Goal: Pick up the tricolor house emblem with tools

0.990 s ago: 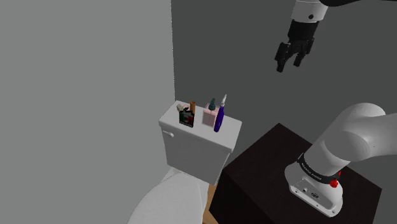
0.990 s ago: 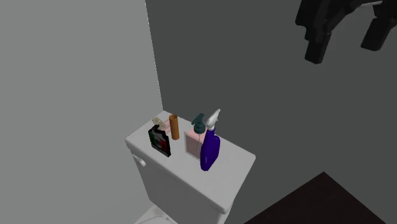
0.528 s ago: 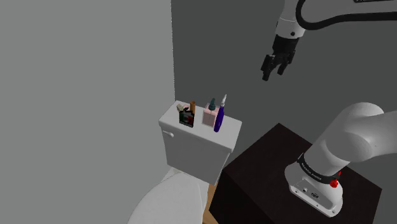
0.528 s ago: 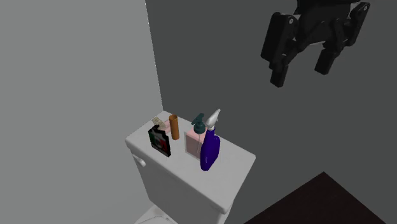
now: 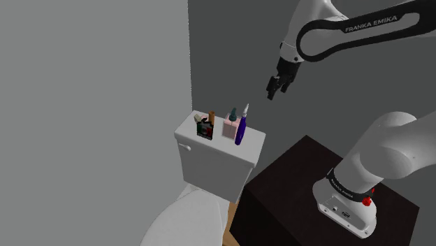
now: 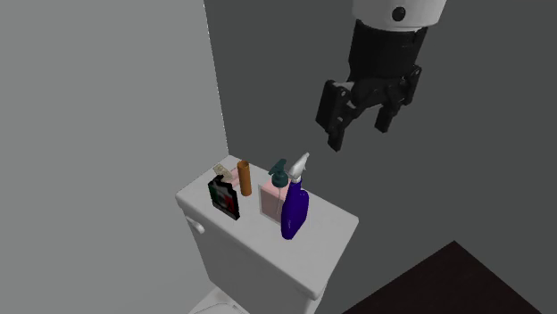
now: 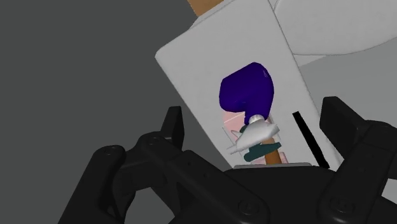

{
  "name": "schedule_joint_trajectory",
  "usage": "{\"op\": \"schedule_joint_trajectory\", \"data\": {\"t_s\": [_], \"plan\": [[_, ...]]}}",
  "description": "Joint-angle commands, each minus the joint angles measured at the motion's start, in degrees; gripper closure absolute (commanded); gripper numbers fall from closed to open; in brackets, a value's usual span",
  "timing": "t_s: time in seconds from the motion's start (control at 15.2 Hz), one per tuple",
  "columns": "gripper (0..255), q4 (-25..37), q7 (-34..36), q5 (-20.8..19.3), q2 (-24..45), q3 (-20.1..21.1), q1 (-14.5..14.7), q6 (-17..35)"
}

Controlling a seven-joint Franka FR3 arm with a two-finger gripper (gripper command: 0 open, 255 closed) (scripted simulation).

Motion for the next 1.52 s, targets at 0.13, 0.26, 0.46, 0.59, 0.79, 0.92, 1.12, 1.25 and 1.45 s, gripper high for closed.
{"op": "schedule_joint_trajectory", "data": {"t_s": [0.13, 0.26, 0.46, 0.59, 0.79, 0.92, 1.12, 1.25, 1.45], "plan": [[0, -1.0, -2.6, 1.0, 8.1, -0.6, 2.1, 11.6], [0, -0.6, -4.2, 1.8, 12.5, -0.9, 3.1, 16.7], [0, 0.7, -7.0, 3.5, 19.3, -1.3, 4.9, 23.9], [0, 2.0, -9.2, 5.1, 23.9, -1.5, 6.1, 28.4], [0, 4.6, -13.2, 8.4, 30.9, -1.4, 7.8, 34.3], [0, 6.8, -16.4, 11.3, 35.5, -0.9, 8.6, 37.8], [0, 10.6, -21.6, 15.9, 42.3, 1.0, 8.9, 42.3], [0, 13.5, -24.6, 18.2, 46.7, 3.3, 7.9, 44.9], [0, 18.2, -28.1, 20.3, 53.1, 6.6, 6.4, 48.1]]}}
